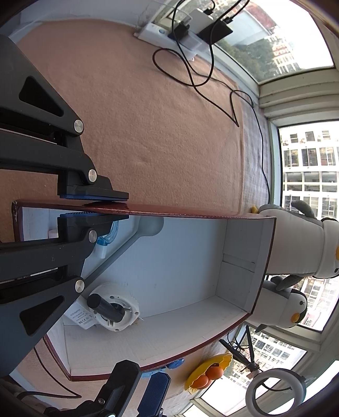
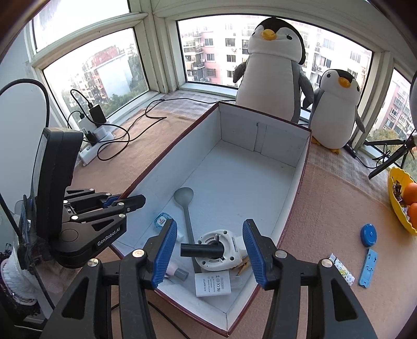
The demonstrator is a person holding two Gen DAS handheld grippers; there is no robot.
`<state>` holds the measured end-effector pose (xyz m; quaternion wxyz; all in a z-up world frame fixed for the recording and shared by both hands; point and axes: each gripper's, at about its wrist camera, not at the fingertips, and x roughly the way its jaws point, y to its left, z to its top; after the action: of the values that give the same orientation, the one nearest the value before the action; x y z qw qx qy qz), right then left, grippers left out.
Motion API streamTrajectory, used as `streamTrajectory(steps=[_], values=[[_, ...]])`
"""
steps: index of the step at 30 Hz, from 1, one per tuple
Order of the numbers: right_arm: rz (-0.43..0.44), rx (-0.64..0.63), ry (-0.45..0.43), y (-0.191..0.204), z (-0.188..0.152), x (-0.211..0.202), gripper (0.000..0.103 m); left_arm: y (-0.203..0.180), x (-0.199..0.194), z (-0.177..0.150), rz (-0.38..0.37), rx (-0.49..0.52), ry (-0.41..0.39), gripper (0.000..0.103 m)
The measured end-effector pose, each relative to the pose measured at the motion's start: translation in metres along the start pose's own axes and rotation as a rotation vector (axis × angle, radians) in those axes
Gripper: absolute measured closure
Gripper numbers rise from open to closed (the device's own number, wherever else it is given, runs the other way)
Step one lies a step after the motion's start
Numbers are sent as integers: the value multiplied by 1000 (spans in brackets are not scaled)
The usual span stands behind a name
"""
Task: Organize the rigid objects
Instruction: 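Carry the black cylinder into the white box and open the right tool, then move the right tool to the blue phone stand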
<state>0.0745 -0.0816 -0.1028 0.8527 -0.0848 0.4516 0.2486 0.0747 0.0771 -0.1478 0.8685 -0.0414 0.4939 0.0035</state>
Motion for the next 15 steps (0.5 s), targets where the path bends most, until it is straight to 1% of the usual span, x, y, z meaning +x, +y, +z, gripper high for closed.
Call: streamTrajectory(steps=[3,15], values=[[-10,12,-11,-7,-2,-5,49,0,0,0,4,0,2,97],[-64,108,-27,-60,-13,-19,46,-4,0,0,24,3,9,98]])
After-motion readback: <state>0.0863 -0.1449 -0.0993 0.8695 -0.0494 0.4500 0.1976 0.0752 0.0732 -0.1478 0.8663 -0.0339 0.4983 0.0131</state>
